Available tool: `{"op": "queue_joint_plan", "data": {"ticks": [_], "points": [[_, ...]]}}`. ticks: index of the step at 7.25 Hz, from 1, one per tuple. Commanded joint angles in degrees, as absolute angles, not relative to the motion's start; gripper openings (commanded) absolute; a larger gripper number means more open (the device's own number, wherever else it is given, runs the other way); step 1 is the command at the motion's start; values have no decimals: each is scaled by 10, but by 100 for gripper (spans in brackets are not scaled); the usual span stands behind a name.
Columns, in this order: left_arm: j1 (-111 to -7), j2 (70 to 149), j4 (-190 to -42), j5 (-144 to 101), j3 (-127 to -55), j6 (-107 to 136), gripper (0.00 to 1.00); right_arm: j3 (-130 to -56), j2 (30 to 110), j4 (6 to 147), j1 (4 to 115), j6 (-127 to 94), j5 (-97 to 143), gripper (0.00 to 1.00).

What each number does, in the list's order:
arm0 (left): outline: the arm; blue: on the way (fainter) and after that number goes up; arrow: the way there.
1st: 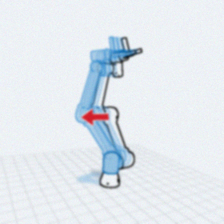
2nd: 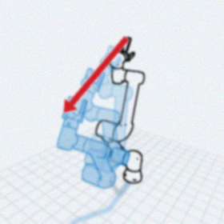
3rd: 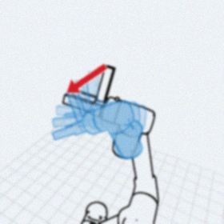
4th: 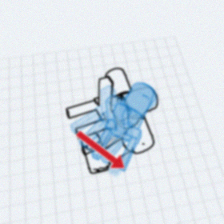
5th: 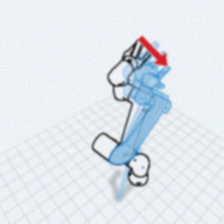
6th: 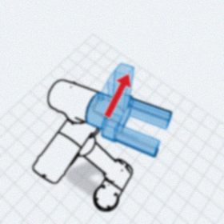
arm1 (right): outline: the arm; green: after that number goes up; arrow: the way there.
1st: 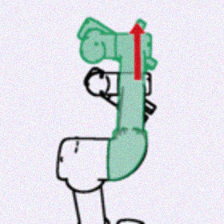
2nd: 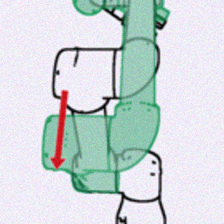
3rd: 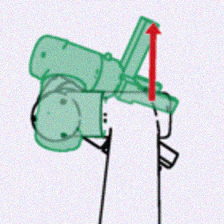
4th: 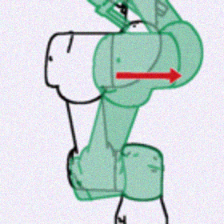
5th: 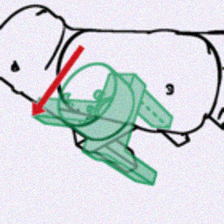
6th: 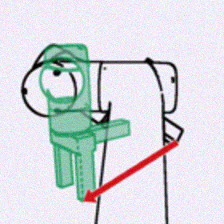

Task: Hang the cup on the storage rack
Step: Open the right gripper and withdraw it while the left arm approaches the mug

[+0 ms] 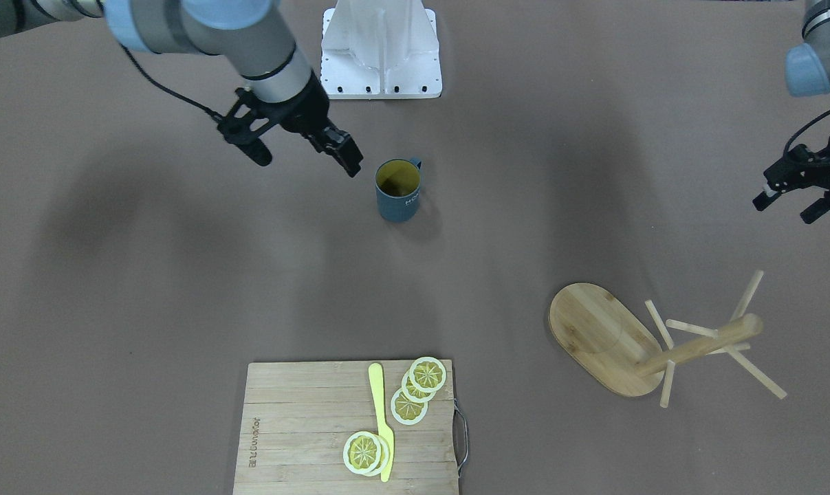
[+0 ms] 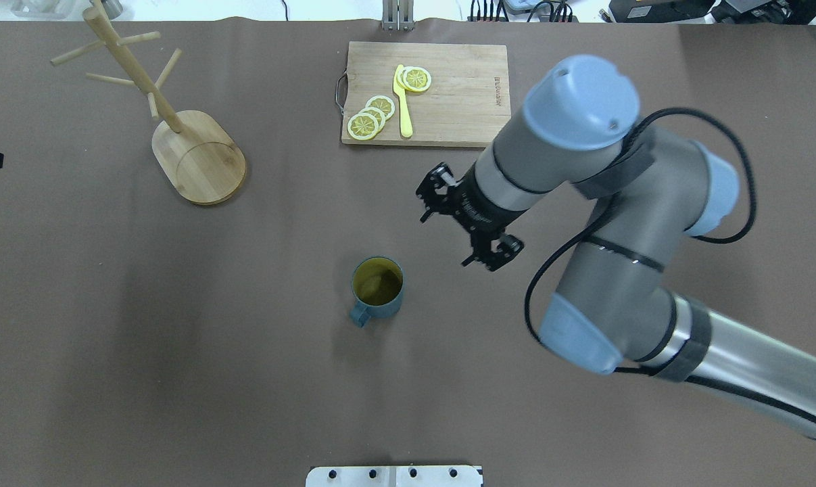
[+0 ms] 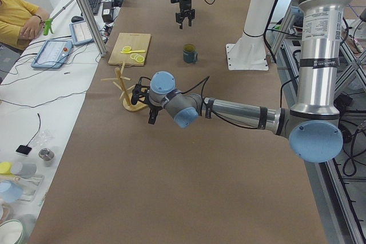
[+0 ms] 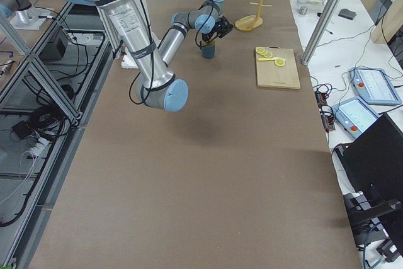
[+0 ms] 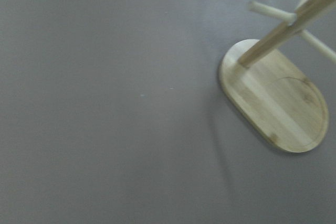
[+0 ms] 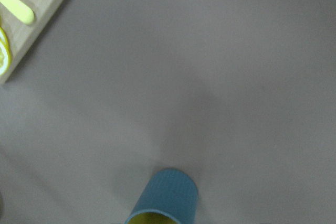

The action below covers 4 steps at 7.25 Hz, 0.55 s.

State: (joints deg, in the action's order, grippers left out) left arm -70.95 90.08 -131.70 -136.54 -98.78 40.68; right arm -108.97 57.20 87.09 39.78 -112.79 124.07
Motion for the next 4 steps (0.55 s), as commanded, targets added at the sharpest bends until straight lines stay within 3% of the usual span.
{"op": "queue_joint_plan", "data": {"ticks": [1, 3, 4], "points": [[-604, 914, -1343, -1289, -1066, 472, 97, -1113, 655, 872, 518, -971, 1309, 100], [-481, 920, -1342, -1180, -1121, 483, 97, -1112, 719, 872, 582, -837, 1310, 100], [-425, 958, -1347, -1115, -1122, 485, 97, -1110, 757, 872, 607, -748, 1310, 100]]}}
